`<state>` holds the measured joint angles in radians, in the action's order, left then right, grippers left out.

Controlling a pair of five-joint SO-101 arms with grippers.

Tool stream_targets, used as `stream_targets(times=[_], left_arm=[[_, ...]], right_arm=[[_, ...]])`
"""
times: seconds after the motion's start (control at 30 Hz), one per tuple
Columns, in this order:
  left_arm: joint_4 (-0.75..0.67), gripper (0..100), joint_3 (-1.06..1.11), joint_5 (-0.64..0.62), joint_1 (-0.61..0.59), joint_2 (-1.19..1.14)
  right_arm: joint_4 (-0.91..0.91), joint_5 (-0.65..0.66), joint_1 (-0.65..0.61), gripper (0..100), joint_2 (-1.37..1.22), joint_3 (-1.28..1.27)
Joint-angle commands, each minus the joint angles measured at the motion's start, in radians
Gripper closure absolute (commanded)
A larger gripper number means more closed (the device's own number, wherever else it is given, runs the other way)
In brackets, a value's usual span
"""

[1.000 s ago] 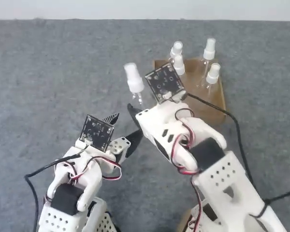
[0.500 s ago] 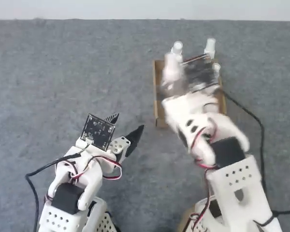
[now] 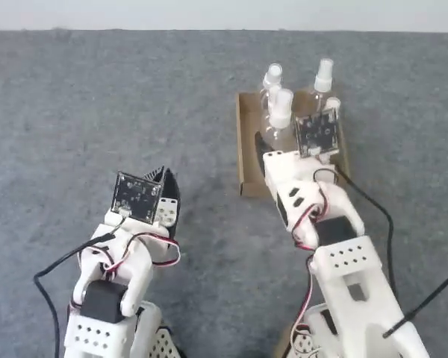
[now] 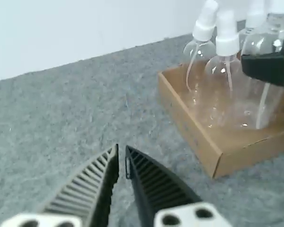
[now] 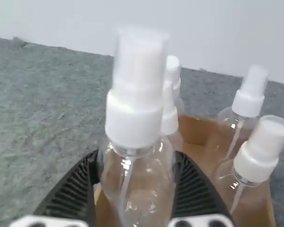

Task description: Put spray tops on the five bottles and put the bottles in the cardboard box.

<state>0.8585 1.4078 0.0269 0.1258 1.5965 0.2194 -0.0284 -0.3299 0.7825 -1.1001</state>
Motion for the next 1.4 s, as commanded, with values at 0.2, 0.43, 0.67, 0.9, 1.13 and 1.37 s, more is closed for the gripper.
stream_targets(times=[0.2,0.43,0.67,0.9,1.13,1.37], left_arm=[[-0.029,99,-0.005,0.003,0.0,0.014],[-0.029,99,-0.005,0.003,0.002,0.014],[-0.029,99,-0.005,0.003,0.002,0.014],[-0.029,99,-0.005,0.003,0.002,0.014],[-0.029,99,-0.004,0.003,0.002,0.014],[-0.029,99,-0.004,0.003,-0.003,0.014]], right_arm=[[-0.142,-0.015,0.012,99.3,-0.004,-0.061],[-0.237,-0.017,0.012,99.3,-0.127,-0.057],[-0.297,-0.017,0.01,99.3,-0.237,-0.06],[-0.34,-0.017,0.012,99.3,-0.321,-0.061],[-0.377,-0.015,0.01,99.3,-0.387,-0.061],[-0.367,-0.014,0.01,99.1,-0.389,-0.061]])
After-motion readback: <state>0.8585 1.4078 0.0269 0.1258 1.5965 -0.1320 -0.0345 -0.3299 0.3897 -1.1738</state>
